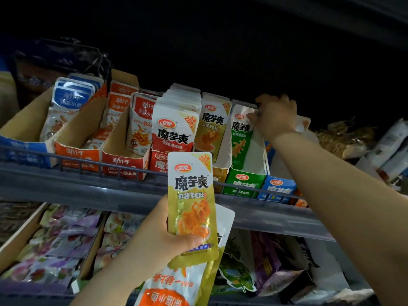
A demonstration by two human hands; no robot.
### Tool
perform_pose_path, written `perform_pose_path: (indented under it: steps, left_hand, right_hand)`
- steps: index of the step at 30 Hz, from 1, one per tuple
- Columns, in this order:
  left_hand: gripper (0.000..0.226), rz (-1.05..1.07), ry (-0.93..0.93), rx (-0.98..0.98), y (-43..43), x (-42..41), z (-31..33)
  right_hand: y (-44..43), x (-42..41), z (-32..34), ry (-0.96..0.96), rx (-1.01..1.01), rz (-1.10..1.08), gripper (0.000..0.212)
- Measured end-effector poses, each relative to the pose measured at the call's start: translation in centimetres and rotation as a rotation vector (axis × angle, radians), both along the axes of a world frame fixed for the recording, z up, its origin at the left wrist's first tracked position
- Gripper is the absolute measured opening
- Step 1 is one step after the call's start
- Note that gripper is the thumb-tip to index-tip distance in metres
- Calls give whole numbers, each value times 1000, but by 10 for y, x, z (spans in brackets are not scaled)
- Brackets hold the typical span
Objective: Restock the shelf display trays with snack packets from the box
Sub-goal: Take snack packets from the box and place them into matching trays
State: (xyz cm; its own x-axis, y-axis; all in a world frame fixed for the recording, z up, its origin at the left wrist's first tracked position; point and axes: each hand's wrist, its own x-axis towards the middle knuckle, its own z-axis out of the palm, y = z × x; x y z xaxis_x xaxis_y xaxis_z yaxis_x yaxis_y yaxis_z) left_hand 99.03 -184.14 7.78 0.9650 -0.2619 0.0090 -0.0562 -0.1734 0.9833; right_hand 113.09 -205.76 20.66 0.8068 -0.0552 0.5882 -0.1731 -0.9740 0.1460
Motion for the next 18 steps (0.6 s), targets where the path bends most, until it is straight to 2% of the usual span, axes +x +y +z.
perform_pose_path:
  steps: [3,7,10,12,14,16,18]
  left_hand:
    - [47,-12,9,-16,1,0,-1]
    - [47,-12,17,-25,3,0,-2]
    - [47,-28,9,-18,3,-2,-1]
    - [47,-38,11,-13,3,-4,0]
    - [46,-41,16,-3,2,-8,1]
    - [47,-45,16,3,-1,-12,2]
    - [47,-45,15,0,-3,-17,3]
  right_hand:
    - [0,-7,0,-24,123,75,42]
    - [16,-35,-7,-34,395,393,31]
    - [36,-75,-11,212,604,577,22]
    - [46,-99,-9,418,713,619,18]
    - [51,-112,-9,576,798,605,35]
    - [56,-118,-13,687,799,586,55]
    - [59,-121,-19,763,829,577,63]
